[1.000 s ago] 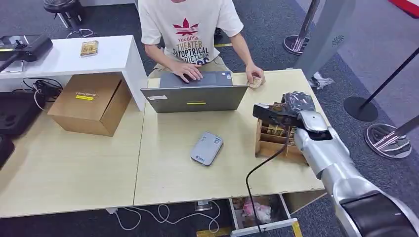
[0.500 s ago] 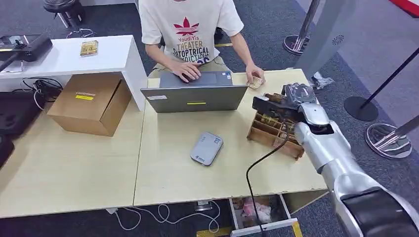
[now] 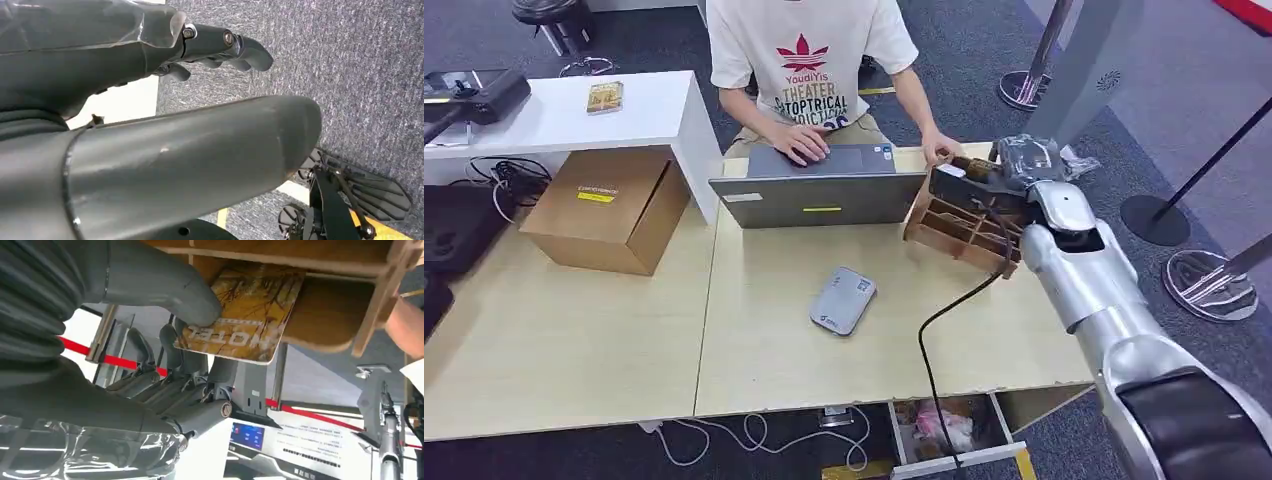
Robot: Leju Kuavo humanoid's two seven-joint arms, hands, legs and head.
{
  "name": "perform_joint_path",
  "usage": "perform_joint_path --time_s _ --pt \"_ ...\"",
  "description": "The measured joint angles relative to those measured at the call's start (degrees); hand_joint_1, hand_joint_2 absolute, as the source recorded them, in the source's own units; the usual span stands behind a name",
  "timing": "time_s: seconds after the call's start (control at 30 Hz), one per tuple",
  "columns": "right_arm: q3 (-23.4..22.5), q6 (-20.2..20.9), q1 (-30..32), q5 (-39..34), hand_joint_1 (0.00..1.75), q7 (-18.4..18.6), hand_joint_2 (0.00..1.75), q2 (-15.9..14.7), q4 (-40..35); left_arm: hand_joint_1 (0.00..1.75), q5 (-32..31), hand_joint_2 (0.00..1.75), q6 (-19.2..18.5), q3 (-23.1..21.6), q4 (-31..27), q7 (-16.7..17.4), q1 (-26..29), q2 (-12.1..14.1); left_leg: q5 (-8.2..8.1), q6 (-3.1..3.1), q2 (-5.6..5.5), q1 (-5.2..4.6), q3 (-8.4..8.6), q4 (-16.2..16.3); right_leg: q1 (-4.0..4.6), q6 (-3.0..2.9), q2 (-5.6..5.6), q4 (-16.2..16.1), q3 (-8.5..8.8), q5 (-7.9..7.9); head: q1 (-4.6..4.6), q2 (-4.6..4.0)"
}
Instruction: Pass the card to the sensor for recognition and then transmit it.
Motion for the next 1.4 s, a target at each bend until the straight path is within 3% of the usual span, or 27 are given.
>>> perform_joint_path --time_s 1.13,1.4 --pt "0.02 -0.83 -0.47 -0.79 1.45 -0.61 1.75 0.11 -0.5 0.0 0.41 0.0 0.57 0.0 0.0 0.02 -0.16 -0.02 0.02 0.01 0.01 0.0 0.01 0.0 0.0 0.0 0.01 0.0 0.0 0.0 0.0 0.0" --pt "0.15 -3.48 -1.13 -0.72 1.55 -0.48 1.75 2.3 -2.76 0.0 1.05 0.0 0.81 0.0 0.0 0.07 -0.27 -0.07 0.03 0.0 0.02 0.01 0.02 0.0 0.01 0.0 0.02 0.02 0.0 0.01 0.0 0.0"
